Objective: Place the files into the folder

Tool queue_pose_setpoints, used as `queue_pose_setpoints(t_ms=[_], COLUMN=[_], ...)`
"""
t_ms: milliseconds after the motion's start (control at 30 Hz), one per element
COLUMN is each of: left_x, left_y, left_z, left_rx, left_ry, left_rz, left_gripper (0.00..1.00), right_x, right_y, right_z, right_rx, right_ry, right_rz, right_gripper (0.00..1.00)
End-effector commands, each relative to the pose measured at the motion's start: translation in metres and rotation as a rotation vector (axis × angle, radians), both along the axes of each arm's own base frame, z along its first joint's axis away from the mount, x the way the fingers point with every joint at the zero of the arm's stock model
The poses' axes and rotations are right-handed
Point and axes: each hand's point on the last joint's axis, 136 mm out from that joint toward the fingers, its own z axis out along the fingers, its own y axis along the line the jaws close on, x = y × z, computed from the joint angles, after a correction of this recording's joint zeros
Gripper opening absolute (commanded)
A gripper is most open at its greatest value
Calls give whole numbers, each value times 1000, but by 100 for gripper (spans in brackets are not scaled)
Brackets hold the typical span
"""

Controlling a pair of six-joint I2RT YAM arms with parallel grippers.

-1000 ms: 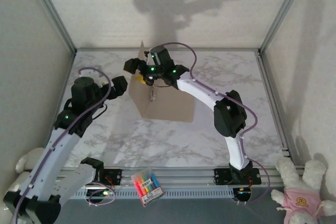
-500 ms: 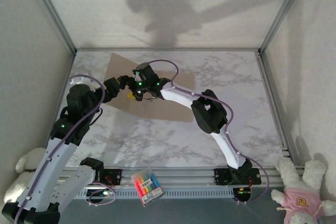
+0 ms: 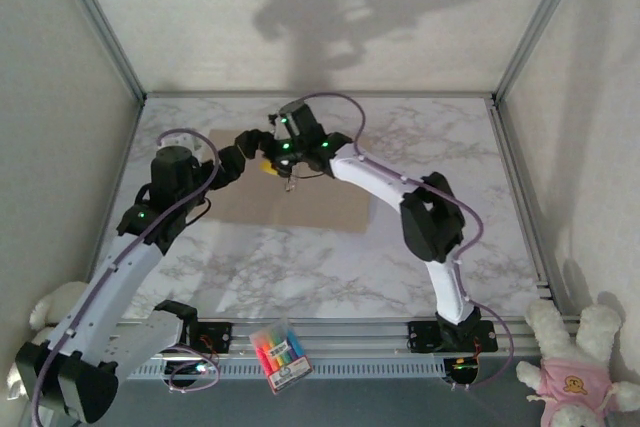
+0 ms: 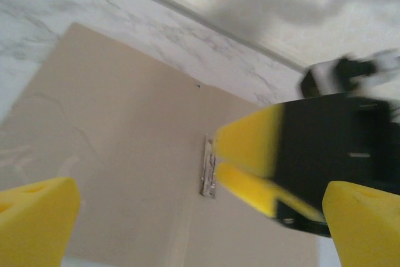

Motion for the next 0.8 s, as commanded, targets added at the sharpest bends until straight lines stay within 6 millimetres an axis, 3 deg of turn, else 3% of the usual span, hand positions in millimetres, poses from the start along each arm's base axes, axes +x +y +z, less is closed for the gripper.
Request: queue_pose_setpoints(t_ms=[0,167,367,500,633,767], left_x=[11,26,41,47,49,51], left_y=[-24,-66,-137,-190,-250,-307], left_z=[-6,-23,-37,-48,-56,-67], left_rx=[-79,-100,-77,-67,-59,-37], left_ry=[6,62,113,149,174,196], left_rz=[-92,-196,-327,-412,-517,-619], left_gripper=[99,100,99,99,98,97], right_x=[5,3,-8,-24,-48,-71], right_y=[-56,-145,-258,-331,-397,-434], right_z=[22,25,8,-16,-56,-86], right_rx=[-74,-188,-272,-364,-423,-429], right_ry=[-69,-73,-15,53,209,309], right_rz=[-45,-156,-320,-461,-632,-751], right_gripper=[99,97,91,90,88,86])
